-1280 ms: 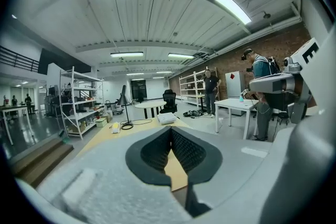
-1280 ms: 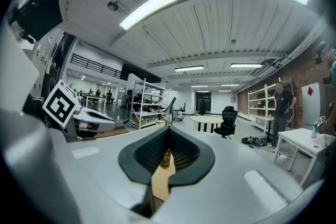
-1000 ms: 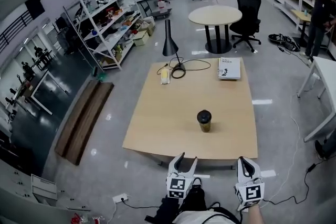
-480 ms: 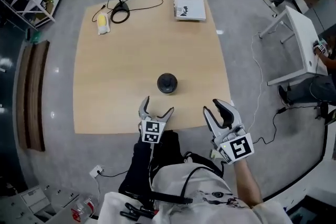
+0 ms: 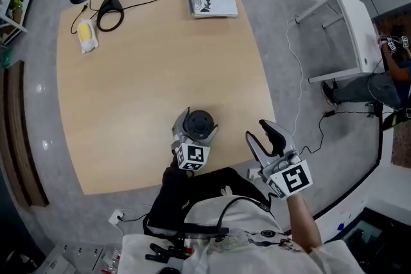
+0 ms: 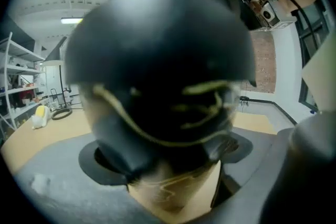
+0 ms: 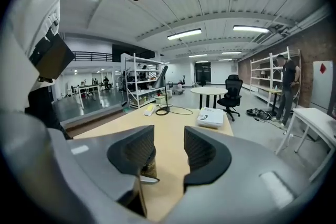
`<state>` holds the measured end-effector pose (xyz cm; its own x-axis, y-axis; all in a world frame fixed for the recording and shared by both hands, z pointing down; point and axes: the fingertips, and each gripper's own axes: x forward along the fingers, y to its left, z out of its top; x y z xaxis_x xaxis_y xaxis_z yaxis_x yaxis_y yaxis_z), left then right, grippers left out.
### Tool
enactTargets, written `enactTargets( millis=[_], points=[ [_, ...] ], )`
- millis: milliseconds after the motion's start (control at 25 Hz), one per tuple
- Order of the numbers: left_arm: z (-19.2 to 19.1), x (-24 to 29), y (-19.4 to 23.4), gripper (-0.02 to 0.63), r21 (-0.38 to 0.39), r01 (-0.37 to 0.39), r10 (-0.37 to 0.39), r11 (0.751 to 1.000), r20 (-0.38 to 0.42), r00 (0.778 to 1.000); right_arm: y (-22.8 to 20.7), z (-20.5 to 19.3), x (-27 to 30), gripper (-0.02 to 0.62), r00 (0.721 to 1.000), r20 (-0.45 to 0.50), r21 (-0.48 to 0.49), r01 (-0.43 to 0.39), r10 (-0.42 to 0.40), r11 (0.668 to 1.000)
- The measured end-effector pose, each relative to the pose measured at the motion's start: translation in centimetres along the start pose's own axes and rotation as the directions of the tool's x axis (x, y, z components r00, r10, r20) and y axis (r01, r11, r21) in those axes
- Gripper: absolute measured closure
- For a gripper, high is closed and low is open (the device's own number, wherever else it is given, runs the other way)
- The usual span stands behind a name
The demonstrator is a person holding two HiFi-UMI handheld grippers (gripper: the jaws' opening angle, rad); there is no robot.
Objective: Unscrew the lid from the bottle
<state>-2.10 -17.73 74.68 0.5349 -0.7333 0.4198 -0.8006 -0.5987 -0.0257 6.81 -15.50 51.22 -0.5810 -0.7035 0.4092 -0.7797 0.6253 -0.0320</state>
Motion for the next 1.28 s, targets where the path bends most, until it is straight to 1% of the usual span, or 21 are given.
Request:
enactTargets(
  millis=[120,200,240,320,360,440,480,520,560,600,640,680,720,760,840,880,960,1040,1080,1160,1280],
  points=[
    [0.8,0.8,-0.1,0.111,-0.015,0.035,-0.035,0.999,0.032,0.999,-0.9,-0.8,0.2,0.414,0.999,-0.035,-0.008,0.016,-0.017,1.000],
    [1.0,1.2,0.1,0.129,-0.031,0.066,-0.065,0.997,0.017,0.998,-1.5,-1.5,0.3,0.419,0.998,-0.053,-0.011,0.023,-0.024,1.000],
    [1.0,1.5,0.2,0.132,-0.056,0.085,-0.085,0.995,0.003,0.996,-1.8,-1.9,0.3,0.420,0.998,-0.059,-0.011,0.025,-0.026,1.000],
    [1.3,1.7,0.3,0.147,-0.134,0.116,-0.118,0.984,-0.006,0.993,-2.0,-2.4,0.4,0.425,0.997,-0.070,-0.008,0.017,-0.017,1.000],
    [1.6,1.6,0.3,0.152,-0.166,0.125,-0.126,0.978,0.003,0.992,-1.9,-2.6,0.6,0.425,0.997,-0.073,-0.014,0.002,-0.003,1.000],
    [3.2,1.2,0.0,0.153,-0.185,0.144,-0.141,0.972,0.033,0.990,-1.0,-2.5,1.3,0.425,0.996,-0.076,-0.035,-0.057,0.054,0.998],
    [4.5,0.8,-0.3,0.153,-0.180,0.156,-0.149,0.971,0.049,0.988,-0.2,-2.1,1.9,0.420,0.991,-0.086,-0.051,-0.108,0.103,0.993],
    [5.9,0.1,-0.6,0.153,-0.173,0.166,-0.158,0.971,0.063,0.985,1.1,-1.6,2.5,0.393,0.980,-0.103,-0.071,-0.175,0.168,0.982],
    [7.4,-1.1,-1.0,0.153,-0.170,0.173,-0.164,0.970,0.070,0.984,2.8,-1.1,3.0,0.338,0.962,-0.125,-0.086,-0.256,0.244,0.963],
    [8.8,-2.5,-1.5,0.153,-0.169,0.178,-0.167,0.969,0.073,0.983,4.7,-0.6,3.4,0.270,0.935,-0.142,-0.092,-0.341,0.326,0.936],
    [10.4,-3.8,-2.0,0.153,-0.165,0.183,-0.171,0.969,0.083,0.982,6.4,-0.1,3.6,0.188,0.903,-0.151,-0.098,-0.418,0.402,0.903],
    [12.3,-4.5,-2.4,0.153,-0.147,0.193,-0.178,0.970,0.106,0.978,7.4,0.5,4.0,0.141,0.875,-0.155,-0.120,-0.478,0.459,0.870],
    [14.5,-4.5,-2.5,0.154,-0.112,0.209,-0.193,0.972,0.139,0.971,7.6,1.2,4.4,0.101,0.856,-0.161,-0.156,-0.514,0.492,0.843],
    [16.9,-4.1,-2.6,0.155,-0.063,0.227,-0.214,0.972,0.172,0.962,7.3,2.2,4.9,0.085,0.845,-0.167,-0.197,-0.533,0.507,0.823],
    [20.9,-4.0,-3.0,0.156,0.037,0.261,-0.263,0.965,0.212,0.941,6.9,4.6,5.2,0.078,0.827,-0.168,-0.269,-0.563,0.537,0.782],
    [22.1,-4.7,-3.6,0.160,0.074,0.278,-0.288,0.958,0.214,0.934,7.3,5.6,4.7,0.080,0.807,-0.166,-0.291,-0.589,0.566,0.754],
    [23.4,-6.4,-5.2,0.163,0.118,0.313,-0.331,0.942,0.203,0.921,8.8,7.3,2.9,0.094,0.758,-0.155,-0.320,-0.645,0.634,0.693],
    [24.5,-7.6,-6.0,0.163,0.131,0.336,-0.358,0.933,0.209,0.910,9.8,9.1,1.5,0.101,0.717,-0.115,-0.345,-0.678,0.687,0.650],
    [25.1,-8.1,-6.0,0.165,0.132,0.342,-0.363,0.931,0.218,0.906,10.2,10.0,1.1,0.103,0.702,-0.092,-0.354,-0.686,0.706,0.636],
    [26.1,-8.8,-5.7,0.179,0.138,0.337,-0.361,0.931,0.234,0.903,10.6,11.3,0.5,0.103,0.682,-0.047,-0.367,-0.691,0.730,0.623],
    [27.1,-9.6,-5.7,0.178,0.158,0.328,-0.358,0.931,0.234,0.904,10.9,12.6,-0.4,0.104,0.669,-0.004,-0.390,-0.686,0.744,0.615]
  ],
)
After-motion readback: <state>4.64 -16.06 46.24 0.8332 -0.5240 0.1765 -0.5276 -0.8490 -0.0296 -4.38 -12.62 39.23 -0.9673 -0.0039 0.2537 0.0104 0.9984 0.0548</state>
